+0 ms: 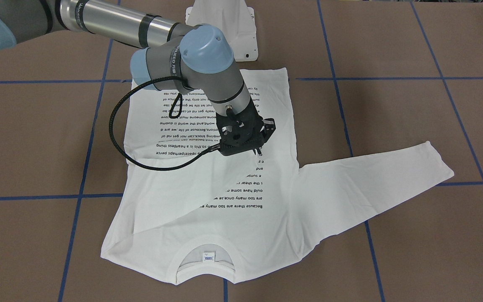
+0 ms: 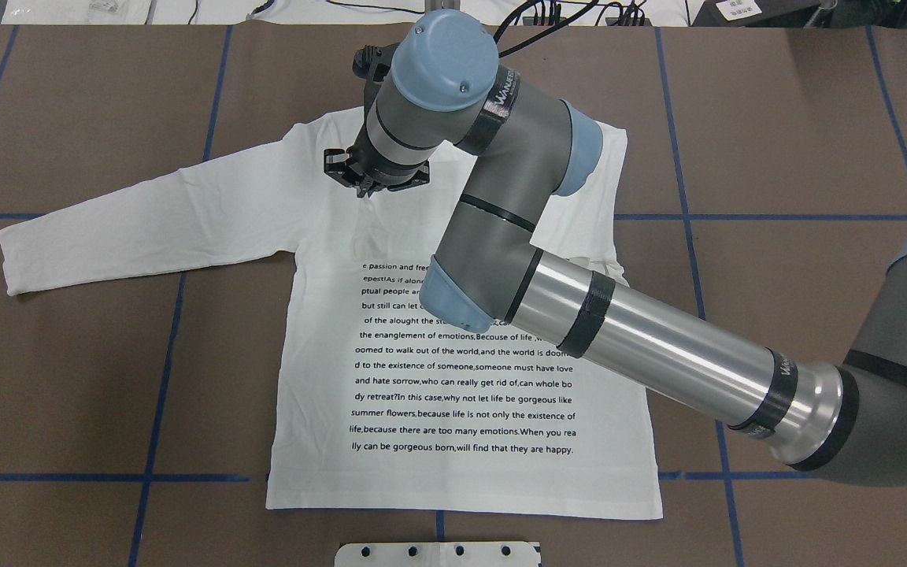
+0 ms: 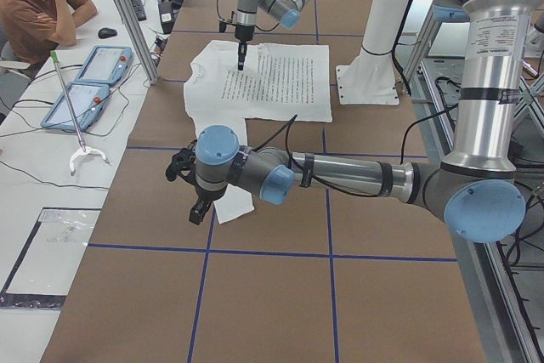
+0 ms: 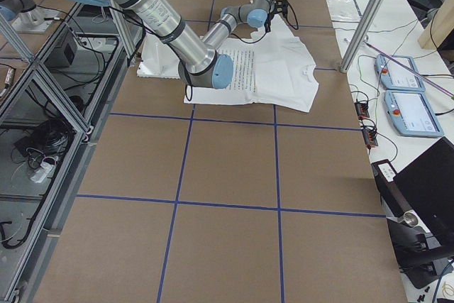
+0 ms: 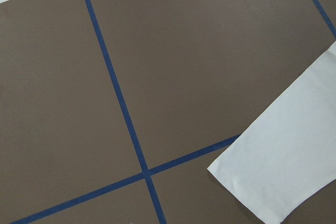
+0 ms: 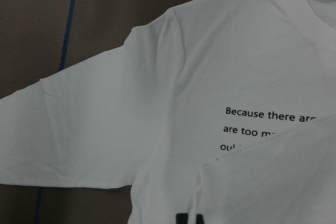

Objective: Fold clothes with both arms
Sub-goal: 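Lay the sleeve near the collar and open the right gripper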

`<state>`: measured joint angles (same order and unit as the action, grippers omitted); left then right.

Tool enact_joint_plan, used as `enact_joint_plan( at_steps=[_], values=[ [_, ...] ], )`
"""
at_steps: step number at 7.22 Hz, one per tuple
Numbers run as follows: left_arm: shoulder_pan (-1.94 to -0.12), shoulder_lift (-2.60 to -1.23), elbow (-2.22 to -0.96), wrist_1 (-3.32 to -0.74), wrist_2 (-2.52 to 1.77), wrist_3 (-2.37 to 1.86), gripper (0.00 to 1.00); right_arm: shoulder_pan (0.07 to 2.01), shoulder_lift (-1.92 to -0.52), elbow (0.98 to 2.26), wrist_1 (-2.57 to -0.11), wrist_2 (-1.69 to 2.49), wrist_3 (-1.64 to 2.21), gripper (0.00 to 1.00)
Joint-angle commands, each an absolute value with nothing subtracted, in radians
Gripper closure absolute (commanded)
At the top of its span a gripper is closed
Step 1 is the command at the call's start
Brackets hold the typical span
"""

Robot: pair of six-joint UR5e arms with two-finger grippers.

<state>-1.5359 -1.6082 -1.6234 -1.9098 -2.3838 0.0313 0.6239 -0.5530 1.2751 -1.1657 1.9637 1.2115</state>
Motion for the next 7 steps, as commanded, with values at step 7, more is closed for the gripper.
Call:
enact_joint_plan(
  at_steps=[7],
  values=[
    [-1.536,-1.62,-1.62,-1.908,-2.382,0.028,0.01,0.588,-0.45,0.975,-0.948,1.889,1.206,1.0]
  ],
)
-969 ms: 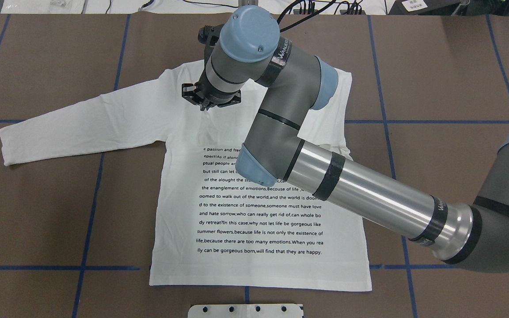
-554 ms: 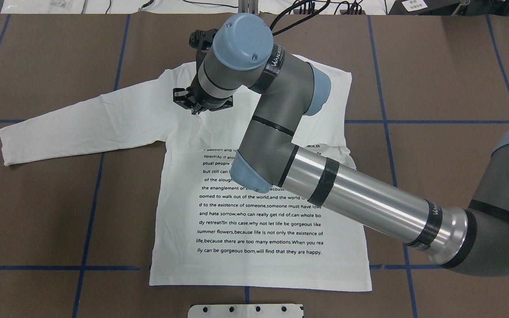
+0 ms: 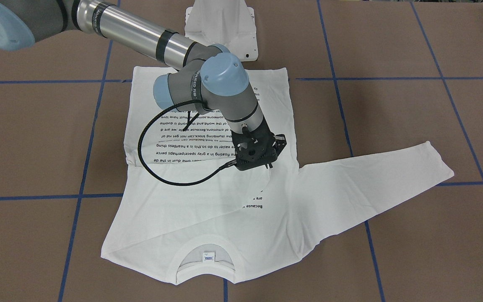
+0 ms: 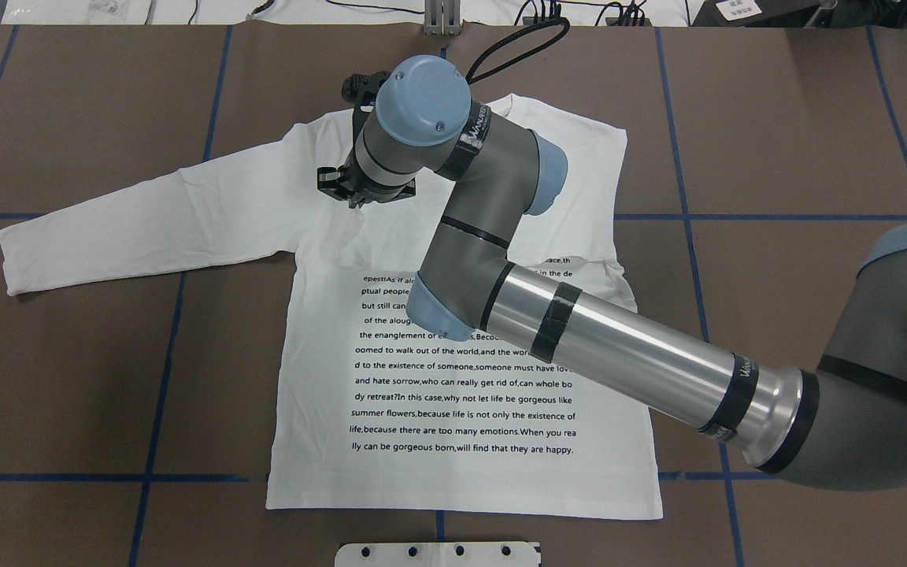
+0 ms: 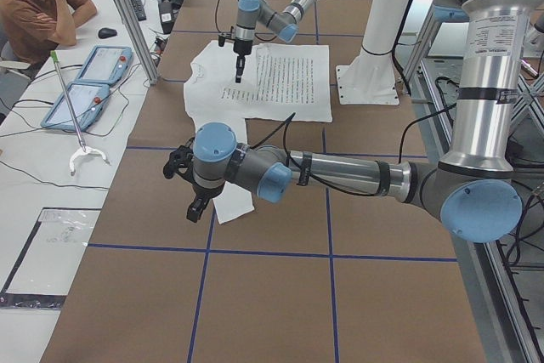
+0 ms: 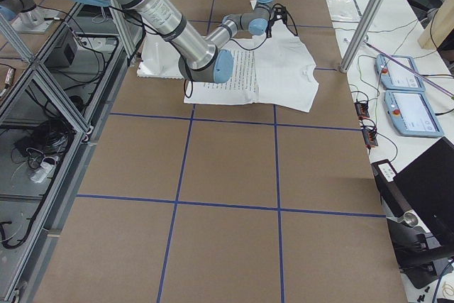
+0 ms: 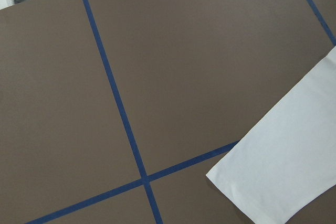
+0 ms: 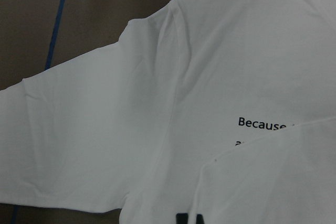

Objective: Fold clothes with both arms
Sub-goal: 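Lay the sleeve near the collar and open the right gripper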

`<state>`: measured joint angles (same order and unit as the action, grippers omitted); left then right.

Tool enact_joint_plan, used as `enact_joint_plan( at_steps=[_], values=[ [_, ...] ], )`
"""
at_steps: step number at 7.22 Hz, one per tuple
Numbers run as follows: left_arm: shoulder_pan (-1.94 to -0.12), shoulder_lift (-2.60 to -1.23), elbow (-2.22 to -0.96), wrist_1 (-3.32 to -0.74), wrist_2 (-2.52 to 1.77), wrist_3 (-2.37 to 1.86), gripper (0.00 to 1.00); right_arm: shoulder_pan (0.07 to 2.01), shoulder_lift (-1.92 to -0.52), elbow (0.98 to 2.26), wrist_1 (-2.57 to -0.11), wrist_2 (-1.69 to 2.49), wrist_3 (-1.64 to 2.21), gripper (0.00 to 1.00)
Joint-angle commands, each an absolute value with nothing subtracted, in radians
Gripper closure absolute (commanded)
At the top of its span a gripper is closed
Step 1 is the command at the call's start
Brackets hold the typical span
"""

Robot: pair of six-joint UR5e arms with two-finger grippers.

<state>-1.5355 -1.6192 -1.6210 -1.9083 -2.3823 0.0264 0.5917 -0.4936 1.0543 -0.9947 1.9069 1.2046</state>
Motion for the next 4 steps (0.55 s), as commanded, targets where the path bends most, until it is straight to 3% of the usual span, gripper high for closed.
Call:
enact_joint_plan(
  at_steps=[1,2,3,4],
  values=[
    [-1.536,-1.623,-1.617,-1.908,-2.382,0.028,0.01,0.58,-0.425,0.939,-0.943,1.859,1.204,0.86],
    [-1.534,-1.634,-1.615,-1.907,-2.381,0.028,0.01,0.569,-0.42,0.937,-0.945,1.847,1.204,0.48],
    [-1.534,-1.649,-1.606,-1.905,-2.378,0.028,0.01,0.54,-0.411,0.937,-0.943,1.789,1.204,0.01],
    [-1.534,-1.651,-1.603,-1.907,-2.378,0.028,0.01,0.535,-0.411,0.939,-0.945,1.783,1.204,0.01]
  ],
)
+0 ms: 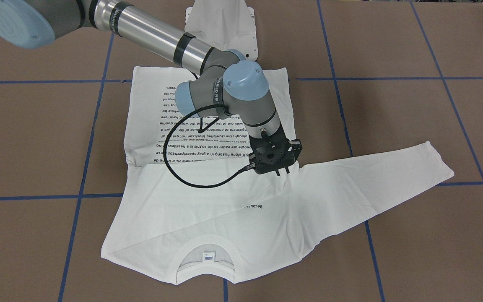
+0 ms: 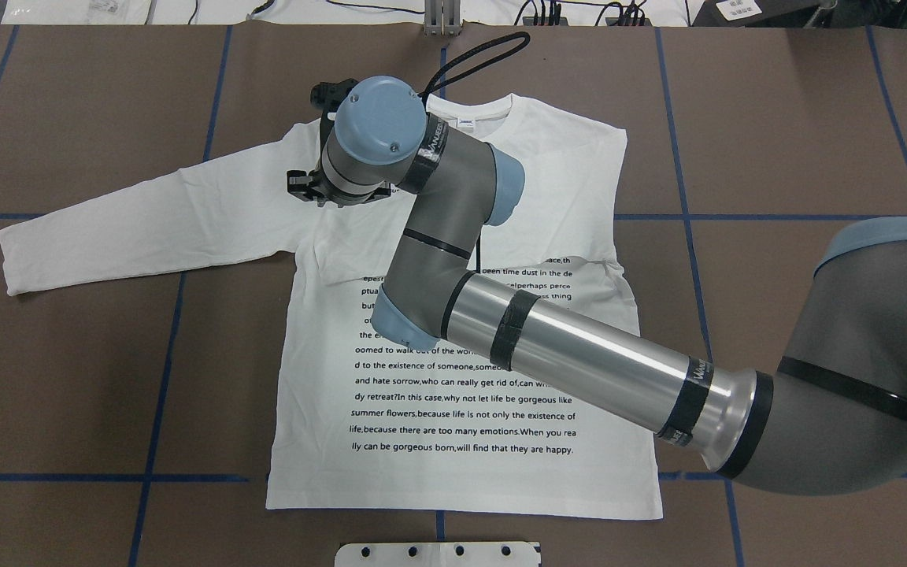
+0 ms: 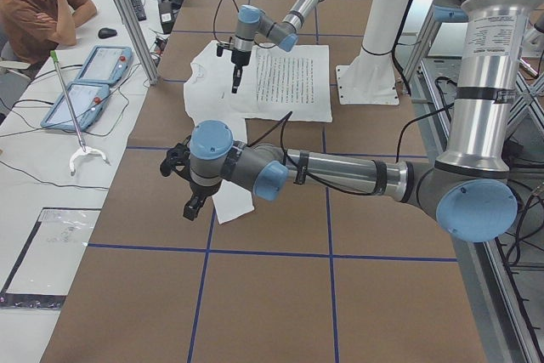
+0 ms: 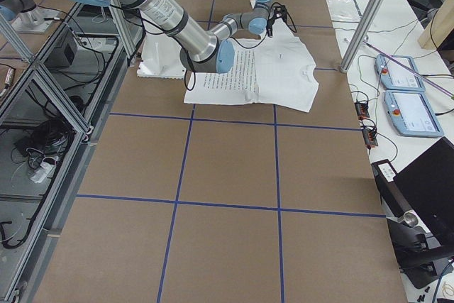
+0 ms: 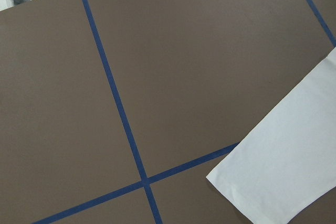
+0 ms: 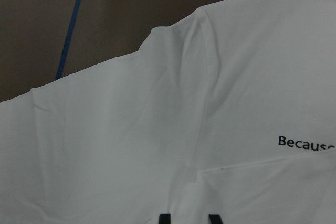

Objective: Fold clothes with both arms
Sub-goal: 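Lay the sleeve near the collar and open the right gripper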

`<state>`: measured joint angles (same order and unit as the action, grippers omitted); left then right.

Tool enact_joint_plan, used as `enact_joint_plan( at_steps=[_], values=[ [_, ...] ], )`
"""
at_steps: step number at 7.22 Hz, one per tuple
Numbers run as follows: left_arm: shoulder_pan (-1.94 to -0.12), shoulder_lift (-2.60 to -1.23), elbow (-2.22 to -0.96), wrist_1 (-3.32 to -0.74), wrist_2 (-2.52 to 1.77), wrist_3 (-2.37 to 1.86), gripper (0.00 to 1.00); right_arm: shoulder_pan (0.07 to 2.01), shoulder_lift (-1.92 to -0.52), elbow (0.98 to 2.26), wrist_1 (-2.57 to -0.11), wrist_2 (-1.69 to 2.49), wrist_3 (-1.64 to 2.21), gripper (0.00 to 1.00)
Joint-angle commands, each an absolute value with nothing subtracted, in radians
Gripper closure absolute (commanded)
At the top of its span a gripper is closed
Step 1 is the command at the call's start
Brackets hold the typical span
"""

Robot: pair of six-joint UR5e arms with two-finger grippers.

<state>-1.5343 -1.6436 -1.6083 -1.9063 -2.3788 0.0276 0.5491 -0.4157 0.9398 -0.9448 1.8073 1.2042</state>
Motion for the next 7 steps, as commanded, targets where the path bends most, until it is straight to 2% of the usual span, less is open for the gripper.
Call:
enact_joint_plan(
  at_steps=[1,3,7],
  values=[
    [-1.535,-1.649,-1.603,-1.907,-2.378,0.026,0.01,0.532,-0.411,0.94,-0.945,1.781,1.206,0.01],
    [-1.526,-1.669,-1.606,-1.907,-2.378,-0.032,0.0,0.548,-0.431,0.962,-0.966,1.786,1.219,0.01],
    [-1.373,-1.684,-1.588,-1.905,-2.373,-0.249,0.01,0.751,-0.647,1.242,-1.41,1.997,1.032,0.01]
  ],
)
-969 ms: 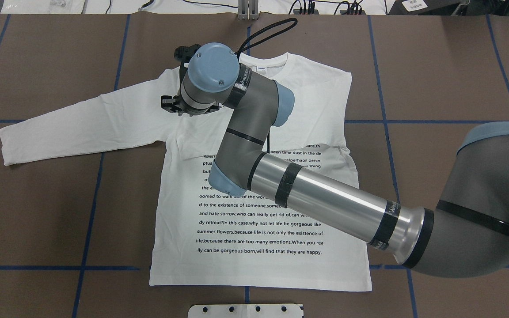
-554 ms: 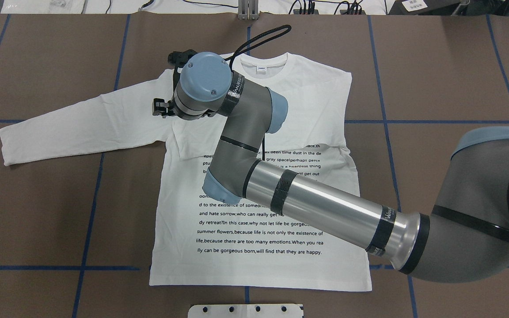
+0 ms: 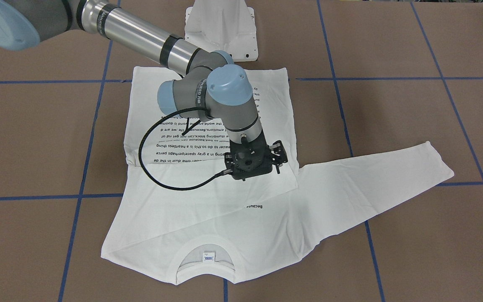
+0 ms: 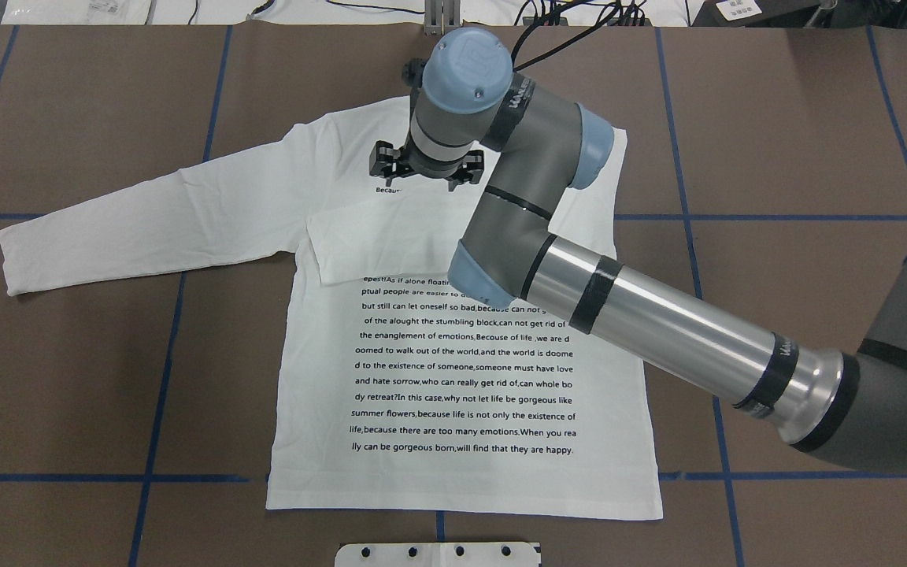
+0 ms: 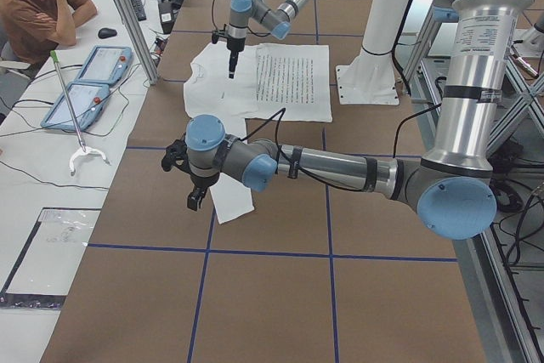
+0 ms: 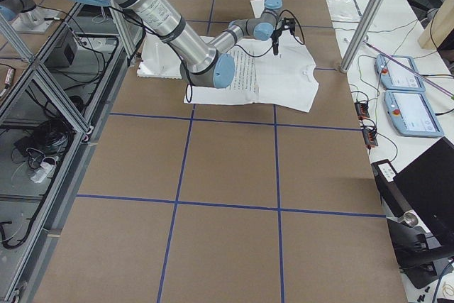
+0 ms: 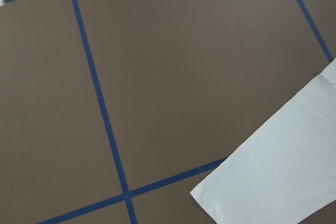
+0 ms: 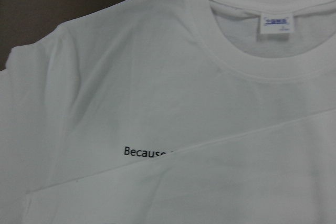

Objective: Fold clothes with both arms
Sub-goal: 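Lift the right gripper away from the shirt to the side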

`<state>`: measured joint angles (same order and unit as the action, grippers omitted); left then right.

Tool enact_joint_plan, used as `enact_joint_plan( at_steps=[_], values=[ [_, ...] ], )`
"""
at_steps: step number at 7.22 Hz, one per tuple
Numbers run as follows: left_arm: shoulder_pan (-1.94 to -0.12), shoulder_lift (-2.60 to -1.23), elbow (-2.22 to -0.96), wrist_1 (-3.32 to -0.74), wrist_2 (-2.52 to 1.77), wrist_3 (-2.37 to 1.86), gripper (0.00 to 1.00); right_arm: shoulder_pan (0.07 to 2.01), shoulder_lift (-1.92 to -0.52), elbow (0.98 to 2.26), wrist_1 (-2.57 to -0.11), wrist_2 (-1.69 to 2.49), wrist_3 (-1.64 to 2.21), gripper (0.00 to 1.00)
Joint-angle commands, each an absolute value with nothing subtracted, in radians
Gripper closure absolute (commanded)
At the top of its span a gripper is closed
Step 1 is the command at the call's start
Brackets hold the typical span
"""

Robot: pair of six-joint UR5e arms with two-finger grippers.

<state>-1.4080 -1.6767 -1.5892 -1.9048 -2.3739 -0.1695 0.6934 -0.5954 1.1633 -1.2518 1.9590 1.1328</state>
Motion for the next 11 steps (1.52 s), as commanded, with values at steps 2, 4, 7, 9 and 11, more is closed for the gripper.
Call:
enact_joint_plan(
  at_steps=[2,4,7,9,11],
  values=[
    [-1.326,-1.686,-1.585,-1.974,-2.355,-0.444,0.01,0.863,-0.757,1.371,-1.589,2.061,0.811,0.0],
    [-1.215,-1.686,-1.559,-2.038,-2.228,-0.589,0.01,1.006,-0.892,1.414,-1.591,2.15,0.595,0.0],
    [-1.18,-1.687,-1.393,-2.297,-2.224,-0.804,0.01,1.175,-0.997,1.416,-1.586,2.307,0.401,0.0],
    [-1.097,-1.684,-1.321,-2.406,-2.115,-0.945,0.01,1.195,-1.012,1.411,-1.585,2.307,0.367,0.0],
    [-1.071,-1.684,-1.287,-2.415,-2.095,-0.936,0.01,1.195,-1.014,1.414,-1.583,2.309,0.367,0.0]
  ],
)
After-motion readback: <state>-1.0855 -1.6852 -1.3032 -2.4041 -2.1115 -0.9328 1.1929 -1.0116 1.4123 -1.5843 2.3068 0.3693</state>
